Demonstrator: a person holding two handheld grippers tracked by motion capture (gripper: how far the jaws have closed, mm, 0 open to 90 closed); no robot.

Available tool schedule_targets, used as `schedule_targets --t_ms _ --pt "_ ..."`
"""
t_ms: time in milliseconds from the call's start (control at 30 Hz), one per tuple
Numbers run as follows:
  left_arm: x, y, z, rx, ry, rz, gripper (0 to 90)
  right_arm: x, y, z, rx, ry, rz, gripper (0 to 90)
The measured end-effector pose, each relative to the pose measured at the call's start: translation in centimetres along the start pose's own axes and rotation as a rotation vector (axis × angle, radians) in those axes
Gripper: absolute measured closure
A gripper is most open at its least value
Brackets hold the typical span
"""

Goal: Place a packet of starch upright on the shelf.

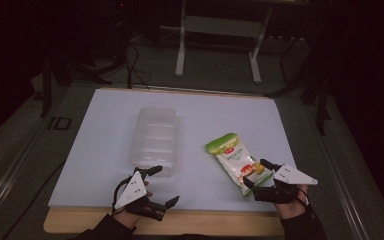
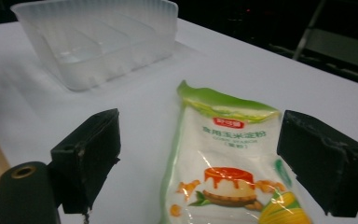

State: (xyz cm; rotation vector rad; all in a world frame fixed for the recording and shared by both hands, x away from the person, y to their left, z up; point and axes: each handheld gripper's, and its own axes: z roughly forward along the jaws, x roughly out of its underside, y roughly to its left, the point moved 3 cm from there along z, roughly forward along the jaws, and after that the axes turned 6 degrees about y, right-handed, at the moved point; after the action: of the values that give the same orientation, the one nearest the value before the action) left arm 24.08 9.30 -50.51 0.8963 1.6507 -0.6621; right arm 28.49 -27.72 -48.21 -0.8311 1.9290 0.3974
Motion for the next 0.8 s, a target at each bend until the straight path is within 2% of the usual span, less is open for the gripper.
schedule_targets --t_ms 100,300,467,633,800 --pt "0.0 0.0 0.0 0.000 0.000 -0.001 0.0 -0.1 0.0 0.0 -0.014 0.000 0.003 13.4" --pt "0.0 -0.1 0.0 0.000 0.004 0.004 0.0 -0.1 0.4 0.2 -0.029 0.024 -0.032 12.4" --pt "0.0 0.0 0.0 -0.004 0.002 0.004 0.0 -0.5 1.1 0.2 -0.090 0.035 -0.037 11.9" --pt "0.0 0.0 0.0 -0.006 0.003 0.008 0.0 -1.4 1.4 -0.2 -0.146 0.002 -0.022 11.8" --pt "-0.1 0.0 0.0 -0.007 0.001 0.008 0.0 -2.8 1.0 -0.6 -0.118 0.002 -0.043 11.7"
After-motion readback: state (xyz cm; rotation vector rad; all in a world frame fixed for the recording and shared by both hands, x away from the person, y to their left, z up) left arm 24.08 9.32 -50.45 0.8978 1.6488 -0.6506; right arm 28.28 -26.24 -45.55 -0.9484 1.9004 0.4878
